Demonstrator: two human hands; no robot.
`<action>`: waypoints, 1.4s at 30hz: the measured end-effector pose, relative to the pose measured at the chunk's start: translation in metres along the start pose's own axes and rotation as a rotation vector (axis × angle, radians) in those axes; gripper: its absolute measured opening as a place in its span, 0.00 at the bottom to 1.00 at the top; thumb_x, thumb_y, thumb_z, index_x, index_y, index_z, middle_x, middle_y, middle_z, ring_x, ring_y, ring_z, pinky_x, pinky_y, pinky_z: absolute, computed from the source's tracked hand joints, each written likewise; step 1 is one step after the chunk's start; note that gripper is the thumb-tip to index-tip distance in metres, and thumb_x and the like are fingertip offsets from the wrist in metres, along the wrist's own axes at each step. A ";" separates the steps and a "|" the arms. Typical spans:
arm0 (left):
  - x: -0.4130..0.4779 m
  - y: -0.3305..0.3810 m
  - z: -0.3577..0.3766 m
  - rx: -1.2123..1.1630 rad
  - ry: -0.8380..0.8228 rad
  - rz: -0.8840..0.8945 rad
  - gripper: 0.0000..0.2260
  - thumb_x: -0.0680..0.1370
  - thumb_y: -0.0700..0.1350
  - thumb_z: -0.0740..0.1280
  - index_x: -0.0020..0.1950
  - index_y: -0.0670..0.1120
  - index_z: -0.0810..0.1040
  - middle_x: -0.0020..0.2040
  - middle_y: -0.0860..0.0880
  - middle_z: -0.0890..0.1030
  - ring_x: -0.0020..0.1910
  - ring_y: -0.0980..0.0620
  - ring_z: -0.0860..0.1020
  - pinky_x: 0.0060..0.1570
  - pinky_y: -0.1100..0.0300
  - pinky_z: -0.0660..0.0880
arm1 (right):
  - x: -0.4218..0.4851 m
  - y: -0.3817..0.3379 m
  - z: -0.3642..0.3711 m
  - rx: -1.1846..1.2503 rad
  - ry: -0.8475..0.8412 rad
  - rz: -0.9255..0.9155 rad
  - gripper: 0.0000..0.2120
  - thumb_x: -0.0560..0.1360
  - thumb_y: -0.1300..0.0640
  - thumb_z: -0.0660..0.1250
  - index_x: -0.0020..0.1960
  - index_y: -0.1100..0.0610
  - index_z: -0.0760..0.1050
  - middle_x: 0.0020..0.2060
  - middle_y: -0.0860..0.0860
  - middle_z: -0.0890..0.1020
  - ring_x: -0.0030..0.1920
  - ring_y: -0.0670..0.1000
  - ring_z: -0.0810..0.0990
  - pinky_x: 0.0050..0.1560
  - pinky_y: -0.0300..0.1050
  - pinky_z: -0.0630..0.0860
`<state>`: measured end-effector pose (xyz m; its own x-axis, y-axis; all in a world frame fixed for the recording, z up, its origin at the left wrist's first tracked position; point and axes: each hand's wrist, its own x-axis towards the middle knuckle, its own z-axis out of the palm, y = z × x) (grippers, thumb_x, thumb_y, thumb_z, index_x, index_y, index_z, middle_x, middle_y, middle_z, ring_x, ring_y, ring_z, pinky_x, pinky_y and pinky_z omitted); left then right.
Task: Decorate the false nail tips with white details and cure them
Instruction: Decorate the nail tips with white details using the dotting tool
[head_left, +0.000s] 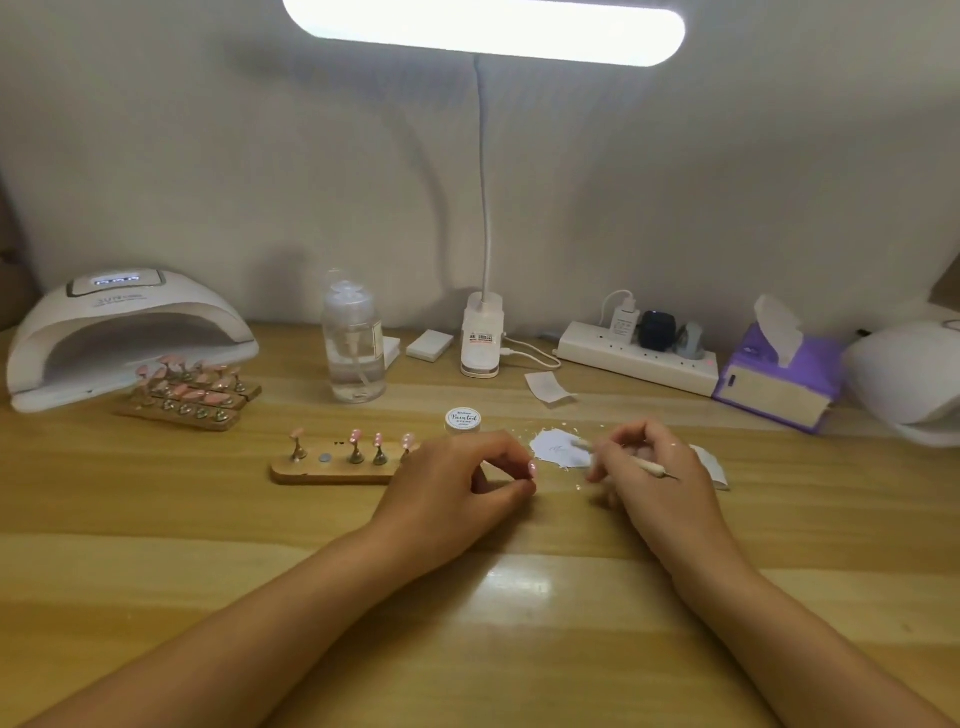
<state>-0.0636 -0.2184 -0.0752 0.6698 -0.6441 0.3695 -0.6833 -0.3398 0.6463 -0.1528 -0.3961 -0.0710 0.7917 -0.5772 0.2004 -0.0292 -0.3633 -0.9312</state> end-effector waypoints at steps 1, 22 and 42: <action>0.000 0.000 0.001 0.007 -0.010 0.014 0.06 0.75 0.48 0.73 0.45 0.61 0.80 0.45 0.64 0.82 0.34 0.60 0.77 0.39 0.61 0.74 | 0.000 -0.001 0.000 0.056 0.031 0.009 0.02 0.79 0.52 0.66 0.49 0.51 0.75 0.38 0.44 0.86 0.31 0.41 0.81 0.30 0.37 0.74; 0.003 -0.004 0.001 0.049 -0.051 0.047 0.10 0.74 0.50 0.73 0.40 0.64 0.75 0.40 0.70 0.79 0.32 0.63 0.76 0.34 0.63 0.66 | -0.018 -0.015 0.016 0.228 -0.150 0.076 0.09 0.73 0.59 0.68 0.37 0.58 0.70 0.28 0.57 0.83 0.26 0.47 0.78 0.28 0.36 0.73; 0.003 -0.004 0.000 -0.008 -0.068 0.036 0.08 0.74 0.49 0.73 0.40 0.61 0.78 0.44 0.64 0.82 0.30 0.62 0.75 0.35 0.61 0.67 | -0.019 -0.014 0.015 0.188 -0.145 0.053 0.10 0.74 0.58 0.68 0.37 0.57 0.69 0.29 0.56 0.84 0.27 0.46 0.77 0.29 0.38 0.74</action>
<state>-0.0587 -0.2189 -0.0761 0.6230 -0.7013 0.3465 -0.7044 -0.3103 0.6384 -0.1577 -0.3688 -0.0662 0.8719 -0.4755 0.1165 0.0302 -0.1853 -0.9822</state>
